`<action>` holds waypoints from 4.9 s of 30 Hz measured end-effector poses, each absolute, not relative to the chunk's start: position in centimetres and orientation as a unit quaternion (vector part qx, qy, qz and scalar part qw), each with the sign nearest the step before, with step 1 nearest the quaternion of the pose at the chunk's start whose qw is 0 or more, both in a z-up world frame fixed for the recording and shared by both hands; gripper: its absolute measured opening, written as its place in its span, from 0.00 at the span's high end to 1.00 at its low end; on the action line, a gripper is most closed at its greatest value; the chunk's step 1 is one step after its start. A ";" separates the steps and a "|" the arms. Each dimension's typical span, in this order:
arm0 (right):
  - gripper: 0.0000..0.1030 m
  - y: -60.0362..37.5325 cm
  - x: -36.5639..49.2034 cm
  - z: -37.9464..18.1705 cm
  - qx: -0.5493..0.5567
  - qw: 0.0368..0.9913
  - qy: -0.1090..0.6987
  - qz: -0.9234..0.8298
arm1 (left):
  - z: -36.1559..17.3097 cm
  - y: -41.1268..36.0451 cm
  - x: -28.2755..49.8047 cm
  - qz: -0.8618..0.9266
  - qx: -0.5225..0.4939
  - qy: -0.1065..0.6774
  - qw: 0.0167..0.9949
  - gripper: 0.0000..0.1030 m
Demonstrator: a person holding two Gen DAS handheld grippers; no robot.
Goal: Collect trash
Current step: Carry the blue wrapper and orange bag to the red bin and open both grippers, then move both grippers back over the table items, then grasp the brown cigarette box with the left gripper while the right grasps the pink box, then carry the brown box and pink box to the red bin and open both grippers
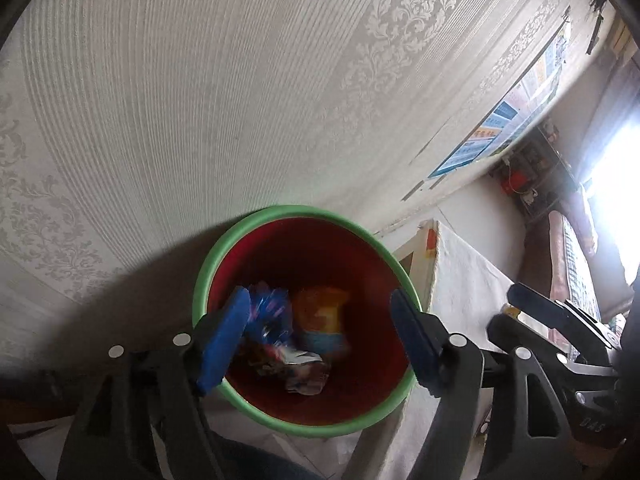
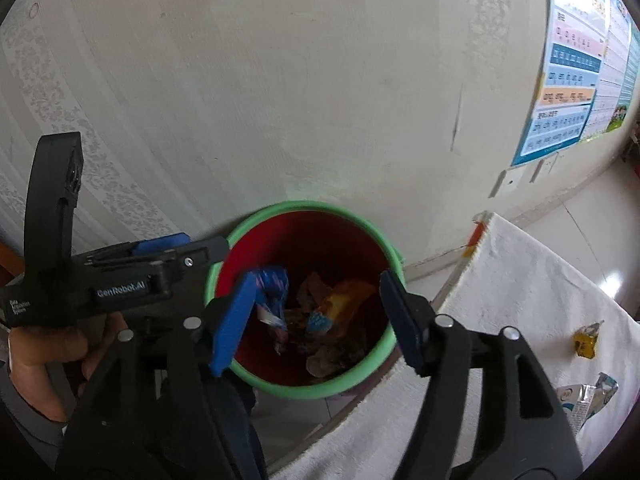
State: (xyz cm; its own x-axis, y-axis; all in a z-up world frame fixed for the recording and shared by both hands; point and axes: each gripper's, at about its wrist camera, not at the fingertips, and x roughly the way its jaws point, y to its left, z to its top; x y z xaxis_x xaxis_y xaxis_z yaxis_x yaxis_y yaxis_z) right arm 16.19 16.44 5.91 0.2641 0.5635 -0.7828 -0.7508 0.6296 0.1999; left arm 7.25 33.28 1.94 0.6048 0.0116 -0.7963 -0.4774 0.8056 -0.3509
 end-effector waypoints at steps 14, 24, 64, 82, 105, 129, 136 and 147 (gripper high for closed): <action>0.20 6.9 14.5 8.8 -0.066 0.825 0.423 0.370 | 4.5 27.0 6.9 0.127 -0.245 0.418 0.866 0.09; 0.17 -2.5 13.4 9.6 -0.044 0.853 0.416 0.314 | 6.0 19.1 8.1 0.070 -0.224 0.414 0.879 0.09; 0.16 -26.0 9.7 -3.9 -0.117 0.819 0.542 0.145 | -6.0 -5.0 13.3 -0.081 -0.049 0.576 0.812 0.09; 0.35 -25.5 12.4 -7.9 -0.130 0.803 0.561 0.153 | -9.6 -5.8 15.4 -0.060 -0.006 0.607 0.792 0.36; 0.76 -27.9 11.1 -0.6 -0.025 0.849 0.508 0.146 | -4.7 -1.5 12.2 -0.057 -0.051 0.558 0.826 0.54; 0.76 -9.3 12.5 11.4 -0.063 0.879 0.382 0.280 | 6.1 13.2 9.8 0.026 -0.157 0.422 0.892 0.53; 0.76 -2.4 12.4 13.6 -0.069 0.867 0.361 0.336 | 6.6 19.8 8.0 0.073 -0.191 0.409 0.889 0.53; 0.76 7.5 13.4 13.6 -0.090 0.835 0.367 0.400 | 5.0 27.5 6.5 0.120 -0.229 0.404 0.877 0.53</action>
